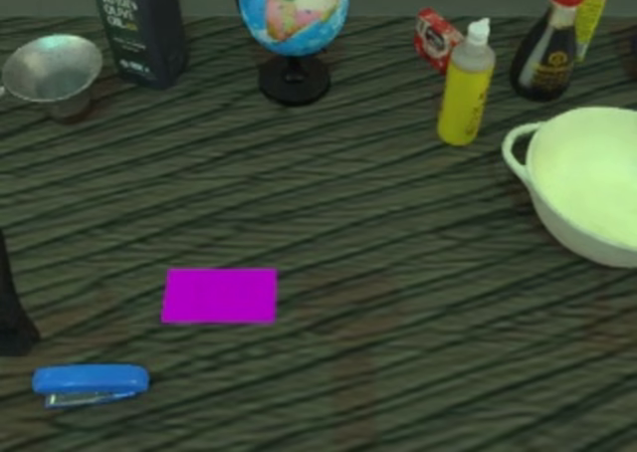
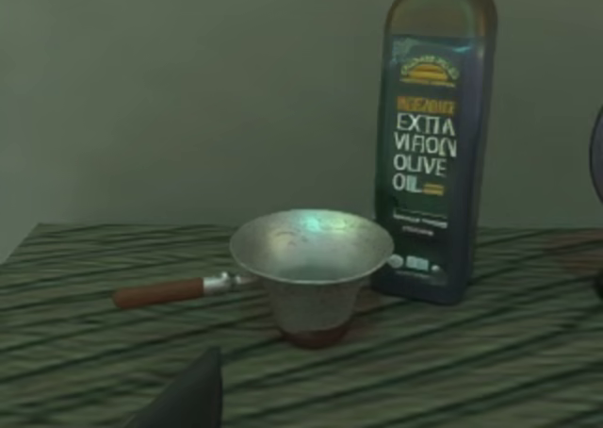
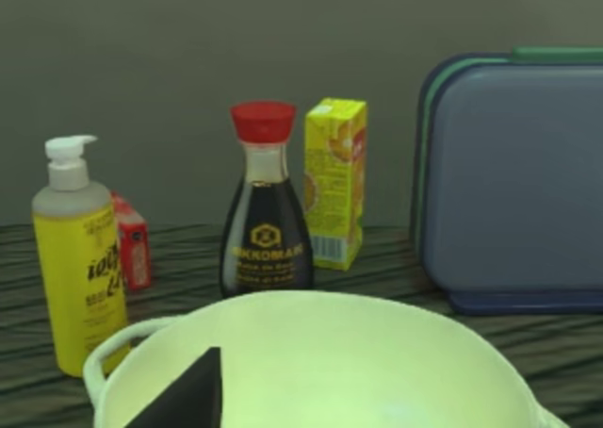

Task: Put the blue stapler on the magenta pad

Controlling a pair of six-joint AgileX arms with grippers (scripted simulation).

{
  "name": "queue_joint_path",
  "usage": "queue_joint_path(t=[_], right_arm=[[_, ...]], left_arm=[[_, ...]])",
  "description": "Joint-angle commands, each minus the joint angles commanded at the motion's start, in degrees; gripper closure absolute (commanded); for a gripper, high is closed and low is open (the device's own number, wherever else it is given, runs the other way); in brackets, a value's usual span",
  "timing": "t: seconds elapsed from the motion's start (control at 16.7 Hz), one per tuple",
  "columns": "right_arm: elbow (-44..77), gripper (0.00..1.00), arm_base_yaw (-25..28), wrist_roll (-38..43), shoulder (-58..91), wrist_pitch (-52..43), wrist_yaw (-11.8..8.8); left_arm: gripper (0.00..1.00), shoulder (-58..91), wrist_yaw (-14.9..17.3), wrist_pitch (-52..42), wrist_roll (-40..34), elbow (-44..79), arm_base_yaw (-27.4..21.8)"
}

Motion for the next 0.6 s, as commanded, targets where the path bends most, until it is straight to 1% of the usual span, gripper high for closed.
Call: queue_joint_path(t=[0.18,0.3,0.42,0.6], right_arm=[[0.00,0.00,0.00,0.00,0.00,0.00,0.00],[0.00,0.00,0.00,0.00,0.00,0.00,0.00],[0.00,0.00,0.00,0.00,0.00,0.00,0.00],[0.00,0.00,0.00,0.00,0.00,0.00,0.00]], left_arm=[[0.00,0.69,0.04,-0.64,0.66,0.61,-0.24],[0.00,3.76,0.13,-3.41,3.60,3.22,-1.15],[0.00,9.25,0.12,-7.95,8.51,7.40,-2.48],[0.00,21.66,-0.09,-17.18,18.44,15.59,-5.01]])
